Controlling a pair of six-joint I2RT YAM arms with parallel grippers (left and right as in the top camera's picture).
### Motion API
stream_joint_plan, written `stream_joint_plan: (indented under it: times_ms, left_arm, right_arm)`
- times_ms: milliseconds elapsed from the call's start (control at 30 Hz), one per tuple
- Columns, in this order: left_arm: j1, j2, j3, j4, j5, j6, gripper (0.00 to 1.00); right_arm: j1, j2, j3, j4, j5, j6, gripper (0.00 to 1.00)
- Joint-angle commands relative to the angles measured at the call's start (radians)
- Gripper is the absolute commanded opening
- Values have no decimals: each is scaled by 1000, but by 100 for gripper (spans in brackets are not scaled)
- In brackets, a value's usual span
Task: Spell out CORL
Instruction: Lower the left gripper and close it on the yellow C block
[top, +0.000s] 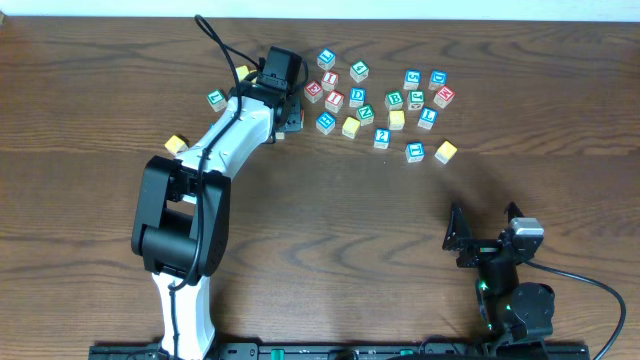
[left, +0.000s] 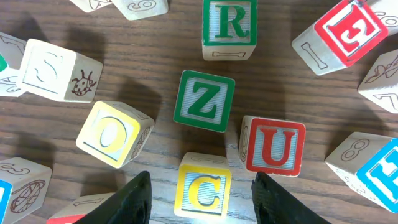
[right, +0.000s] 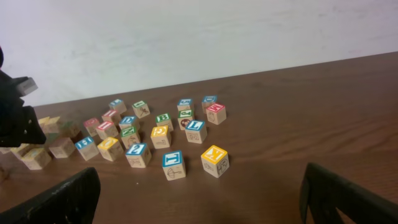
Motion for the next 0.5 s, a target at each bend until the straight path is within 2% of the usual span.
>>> stream_joint_plan:
  times_ms: [0, 233, 467]
  left_arm:
    - [6, -5, -8, -1, 2, -8, 52]
    - [10, 80, -8, 15, 2, -7, 51]
    - [18, 91, -8, 22, 2, -7, 51]
  right_arm:
    - [-15, -5, -2, -3, 5, -14, 99]
    - [-15, -5, -2, -3, 5, -14, 99]
    - [-15, -5, -2, -3, 5, -14, 99]
